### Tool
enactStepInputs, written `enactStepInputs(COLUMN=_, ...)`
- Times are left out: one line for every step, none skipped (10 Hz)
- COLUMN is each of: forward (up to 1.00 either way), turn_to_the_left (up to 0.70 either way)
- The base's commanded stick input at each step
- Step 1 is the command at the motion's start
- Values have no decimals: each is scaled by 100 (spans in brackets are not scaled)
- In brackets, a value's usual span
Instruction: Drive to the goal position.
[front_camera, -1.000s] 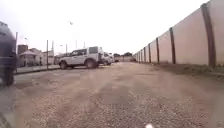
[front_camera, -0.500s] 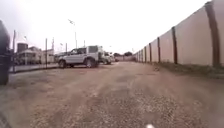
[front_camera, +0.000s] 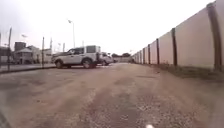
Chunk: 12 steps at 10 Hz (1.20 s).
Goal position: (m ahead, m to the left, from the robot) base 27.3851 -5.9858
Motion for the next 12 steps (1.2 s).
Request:
enactStepInputs(forward=50, turn_to_the_left=0)
enactStepInputs(forward=50, turn_to_the_left=0)
enactStepInputs(forward=50, turn_to_the_left=0)
enactStepInputs(forward=50, turn_to_the_left=0)
enactStepInputs(forward=50, turn_to_the_left=0)
enactStepInputs(forward=50, turn_to_the_left=0)
enactStepInputs(forward=50, turn_to_the_left=0)
enactStepInputs(forward=50, turn_to_the_left=0)
enactStepInputs(forward=50, turn_to_the_left=0)
enactStepInputs(forward=50, turn_to_the_left=0)
enactStepInputs(forward=50, turn_to_the_left=0)
enactStepInputs(forward=50, turn_to_the_left=0)
